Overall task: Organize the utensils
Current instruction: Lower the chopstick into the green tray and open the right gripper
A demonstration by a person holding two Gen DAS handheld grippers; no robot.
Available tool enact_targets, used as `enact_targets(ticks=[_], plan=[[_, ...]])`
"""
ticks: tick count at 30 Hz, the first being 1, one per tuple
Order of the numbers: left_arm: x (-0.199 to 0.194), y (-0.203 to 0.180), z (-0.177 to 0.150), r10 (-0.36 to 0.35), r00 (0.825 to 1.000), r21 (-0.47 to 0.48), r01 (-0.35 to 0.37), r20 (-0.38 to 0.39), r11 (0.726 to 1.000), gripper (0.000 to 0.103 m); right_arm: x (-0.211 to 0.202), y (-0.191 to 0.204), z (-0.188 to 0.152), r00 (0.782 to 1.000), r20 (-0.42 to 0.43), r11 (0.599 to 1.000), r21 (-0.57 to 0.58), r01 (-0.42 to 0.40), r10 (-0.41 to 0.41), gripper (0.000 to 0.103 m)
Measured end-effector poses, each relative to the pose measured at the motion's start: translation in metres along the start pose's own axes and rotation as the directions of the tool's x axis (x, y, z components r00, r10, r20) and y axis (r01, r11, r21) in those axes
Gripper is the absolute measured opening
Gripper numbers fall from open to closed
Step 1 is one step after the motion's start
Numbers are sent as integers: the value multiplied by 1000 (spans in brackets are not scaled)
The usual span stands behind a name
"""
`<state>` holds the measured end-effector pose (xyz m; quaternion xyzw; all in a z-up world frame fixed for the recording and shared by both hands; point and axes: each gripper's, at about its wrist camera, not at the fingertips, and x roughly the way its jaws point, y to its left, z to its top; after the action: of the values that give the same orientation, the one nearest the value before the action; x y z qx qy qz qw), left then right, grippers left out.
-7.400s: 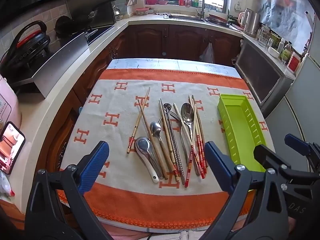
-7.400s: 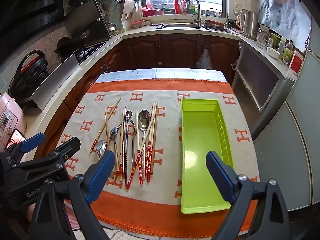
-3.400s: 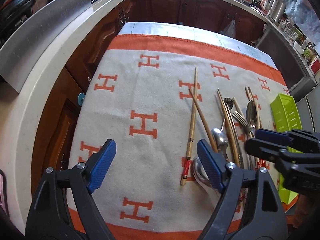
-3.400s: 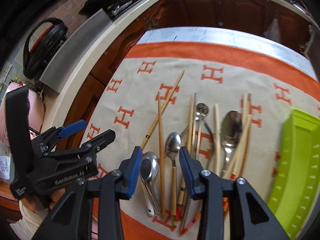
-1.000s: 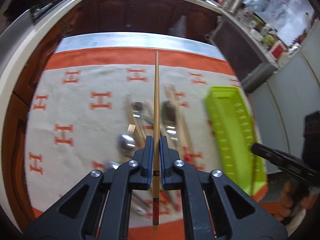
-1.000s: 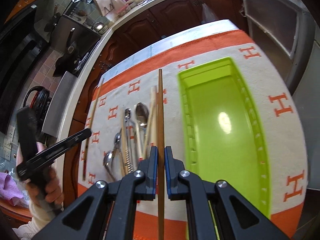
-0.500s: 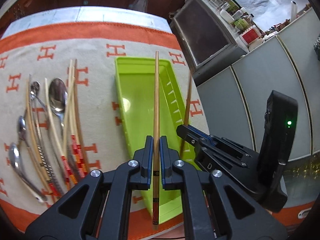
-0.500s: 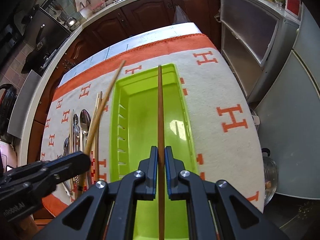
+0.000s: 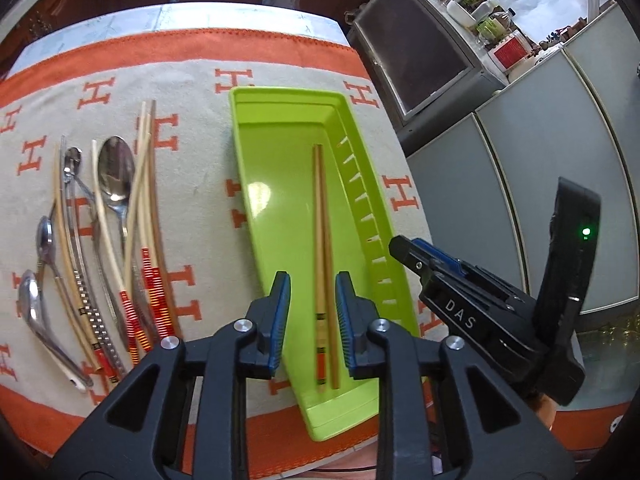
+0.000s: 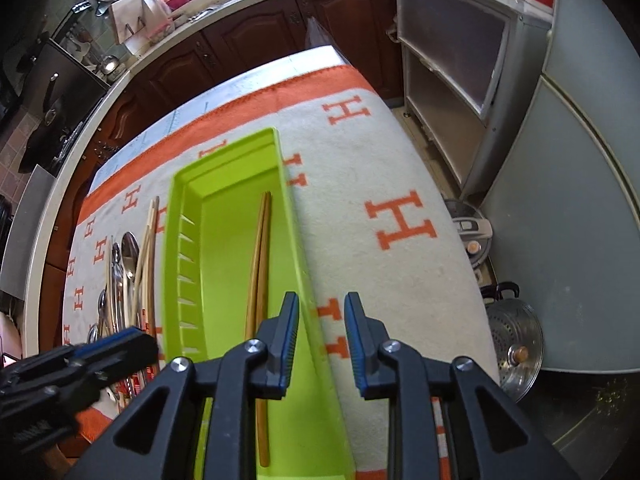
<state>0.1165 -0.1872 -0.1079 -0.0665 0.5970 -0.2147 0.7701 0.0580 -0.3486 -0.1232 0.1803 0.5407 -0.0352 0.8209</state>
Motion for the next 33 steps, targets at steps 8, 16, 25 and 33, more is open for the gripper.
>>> enact_targets(ticks=[8, 16, 25, 33], plan=[[-47, 35, -5, 86, 993, 11, -87, 78, 996, 20, 2, -2, -11, 997, -30, 993, 92, -71, 74, 8], [-98, 92, -12, 274, 930, -66, -266, 245, 962, 20, 5, 18, -15, 994, -54, 992, 93, -87, 92, 7], [-112, 107, -45, 396, 863, 6, -418, 314, 908, 20, 1, 38, -18, 998, -46, 997, 68, -35, 39, 15], [-113, 120, -72, 332, 910, 31, -350, 248, 936, 20, -29, 59, -23, 999, 40, 1000, 19, 18, -18, 17]])
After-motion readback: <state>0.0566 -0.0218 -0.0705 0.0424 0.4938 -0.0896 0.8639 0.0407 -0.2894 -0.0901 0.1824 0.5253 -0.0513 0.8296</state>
